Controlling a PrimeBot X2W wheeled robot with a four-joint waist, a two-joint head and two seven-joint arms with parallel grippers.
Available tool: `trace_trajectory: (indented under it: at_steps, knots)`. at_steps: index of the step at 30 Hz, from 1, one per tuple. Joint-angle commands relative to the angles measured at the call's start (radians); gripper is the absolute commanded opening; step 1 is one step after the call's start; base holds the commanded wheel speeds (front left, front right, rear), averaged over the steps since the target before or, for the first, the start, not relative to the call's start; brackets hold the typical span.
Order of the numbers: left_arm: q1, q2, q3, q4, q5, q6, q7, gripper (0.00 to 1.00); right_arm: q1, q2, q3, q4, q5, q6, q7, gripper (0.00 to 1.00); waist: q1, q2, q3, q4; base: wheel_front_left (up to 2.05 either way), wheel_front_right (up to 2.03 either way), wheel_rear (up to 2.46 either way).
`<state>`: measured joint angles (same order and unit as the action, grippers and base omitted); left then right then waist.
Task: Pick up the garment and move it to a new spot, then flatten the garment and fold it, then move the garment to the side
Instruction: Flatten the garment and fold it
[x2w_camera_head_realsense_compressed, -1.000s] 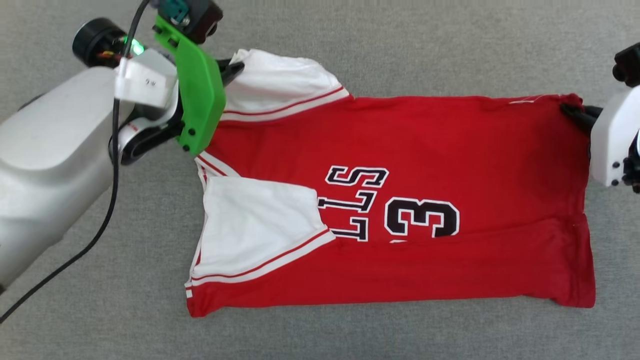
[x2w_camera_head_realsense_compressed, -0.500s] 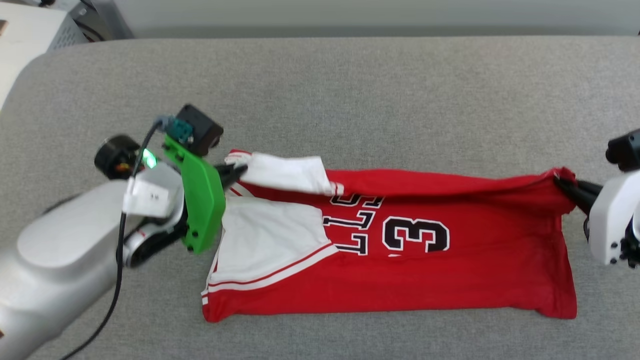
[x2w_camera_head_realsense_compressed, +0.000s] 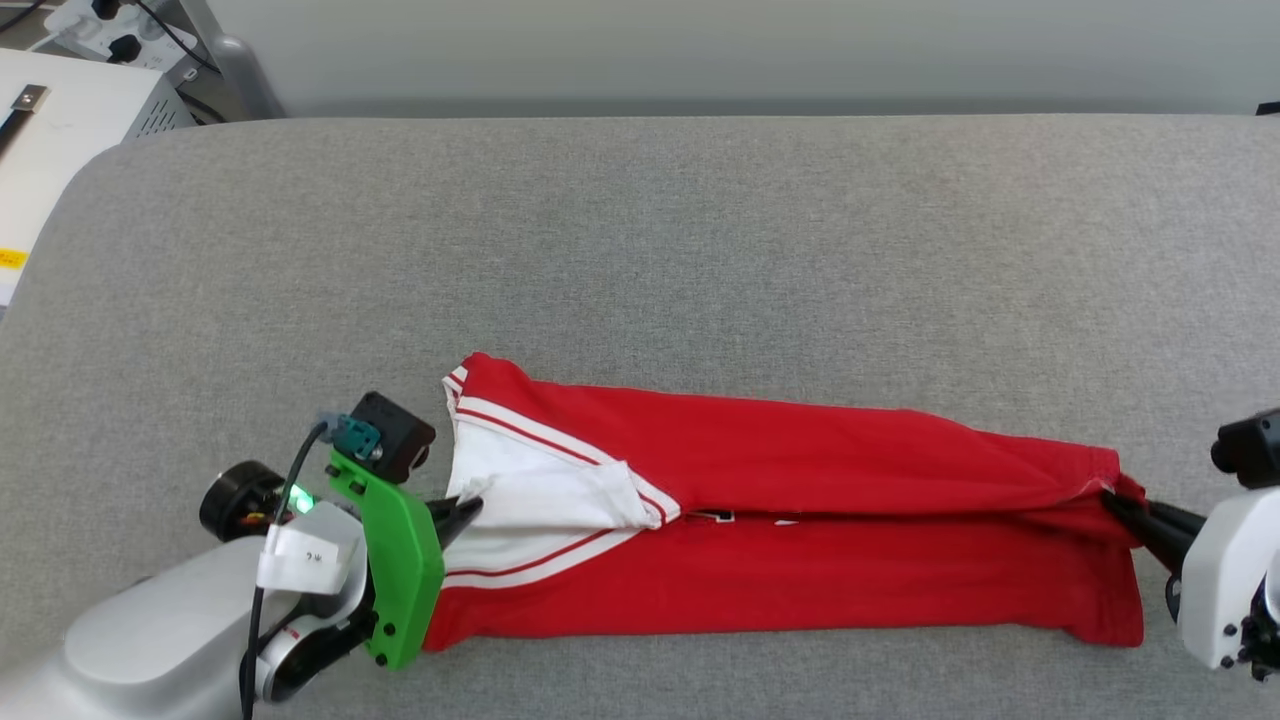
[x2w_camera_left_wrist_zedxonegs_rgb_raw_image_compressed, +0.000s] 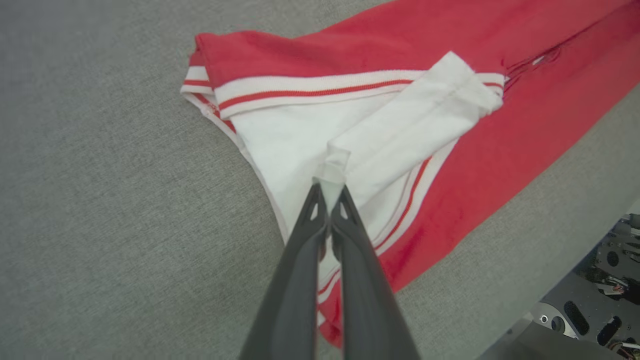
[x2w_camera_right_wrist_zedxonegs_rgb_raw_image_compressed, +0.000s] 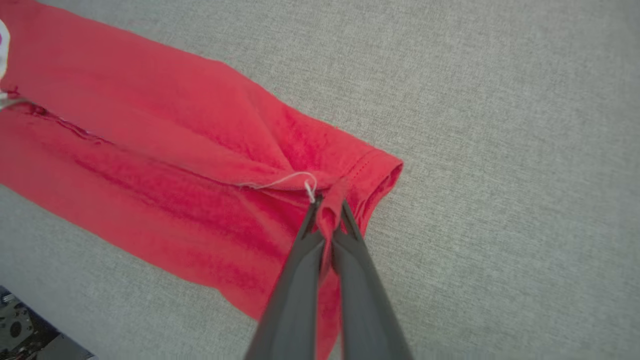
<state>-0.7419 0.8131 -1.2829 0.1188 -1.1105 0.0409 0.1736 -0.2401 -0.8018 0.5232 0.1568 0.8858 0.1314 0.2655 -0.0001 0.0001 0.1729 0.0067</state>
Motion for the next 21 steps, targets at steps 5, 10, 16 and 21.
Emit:
trace_trajectory:
  at_steps: [5,10,16,21]
  knots:
    - [0.057,-0.009,0.003,0.032,-0.018,0.014,-0.023,0.00,0.066,0.042,-0.023,0.017,-0.013,-0.001,0.005,0.00,0.0001,-0.0001,0.010,-0.002,0.00,0.00,0.00]
    - [0.089,-0.027,0.003,0.067,-0.035,0.003,-0.045,0.00,0.100,0.075,-0.030,0.041,-0.013,-0.001,-0.004,0.00,0.0001,-0.0001,0.011,-0.001,0.00,0.00,0.00]
    - [0.108,-0.036,0.029,0.087,-0.005,0.029,-0.156,1.00,0.104,0.081,-0.071,0.026,-0.002,-0.001,-0.026,1.00,0.0001,-0.0001,-0.013,-0.009,0.00,0.00,0.00]
    - [0.133,-0.030,0.068,0.072,0.033,0.103,-0.289,1.00,0.107,0.049,-0.139,-0.052,0.064,-0.001,-0.012,1.00,0.0001,-0.0001,-0.036,-0.012,0.00,0.00,0.00]
